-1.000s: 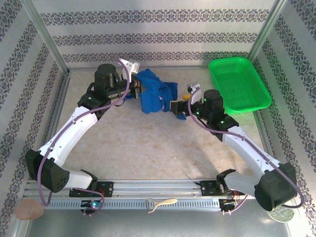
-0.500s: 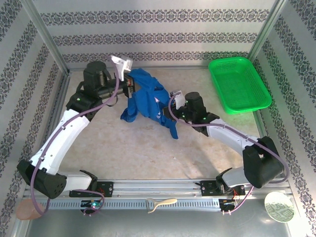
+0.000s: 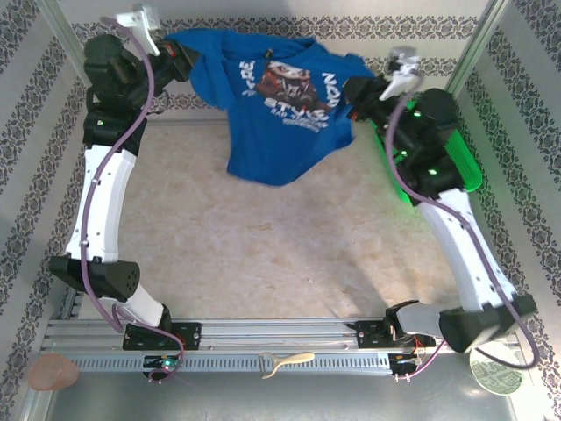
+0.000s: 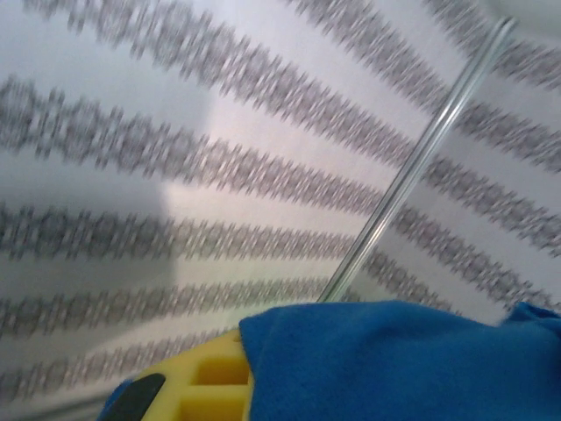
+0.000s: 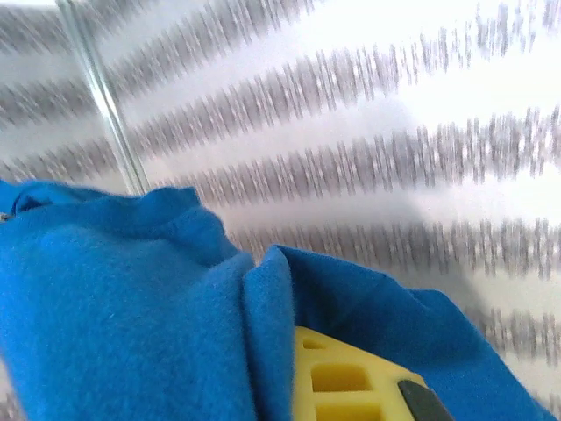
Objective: Fold the inside-out t-shirt
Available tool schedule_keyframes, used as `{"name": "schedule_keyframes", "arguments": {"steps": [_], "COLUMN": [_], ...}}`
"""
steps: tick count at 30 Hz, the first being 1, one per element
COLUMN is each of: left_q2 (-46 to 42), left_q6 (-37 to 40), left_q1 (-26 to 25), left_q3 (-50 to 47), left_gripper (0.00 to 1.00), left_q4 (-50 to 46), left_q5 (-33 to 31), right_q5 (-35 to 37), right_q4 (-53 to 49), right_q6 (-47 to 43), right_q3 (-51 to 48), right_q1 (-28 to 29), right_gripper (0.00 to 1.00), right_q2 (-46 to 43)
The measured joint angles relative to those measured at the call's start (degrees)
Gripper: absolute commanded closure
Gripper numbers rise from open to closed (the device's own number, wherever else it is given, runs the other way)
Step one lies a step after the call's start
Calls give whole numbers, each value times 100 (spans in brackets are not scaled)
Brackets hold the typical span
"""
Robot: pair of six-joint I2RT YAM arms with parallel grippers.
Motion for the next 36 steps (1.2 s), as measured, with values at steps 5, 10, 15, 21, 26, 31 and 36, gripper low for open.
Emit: {"name": "schedule_keyframes", "arguments": {"steps": [5, 10, 15, 21, 26, 31, 36], "left_q2": [-636, -968, -1329, -1720, -1419, 955, 3119], "left_q6": [-160, -490, -1287, -1620, -1346, -1139, -1161], "left_q1": [-17, -15, -15, -17, 22, 225, 254], "left_q3": [24, -68, -1091, -1541, -990, 1537, 3174], "left_gripper": [100, 100, 100, 100, 100, 100, 97], "left_q4": [389, 496, 1381, 2118, 1027, -1082, -2564], "left_q5": [-256, -199, -28, -116, -474, -79, 302], "right_q5": [190, -17, -367, -557, -348, 234, 269], "right_q4": [-28, -216, -155, 216, -568, -2245, -2876], "right_q6": [-4, 127, 487, 640, 549, 313, 203], "right_q3": [256, 214, -173, -278, 459, 1495, 1145], "right_q1": [7, -37, -44, -44, -39, -42, 9], "right_gripper": [100, 100, 100, 100, 100, 100, 100], "right_q2": [-592, -662, -863, -1233, -409, 1434, 1912]}}
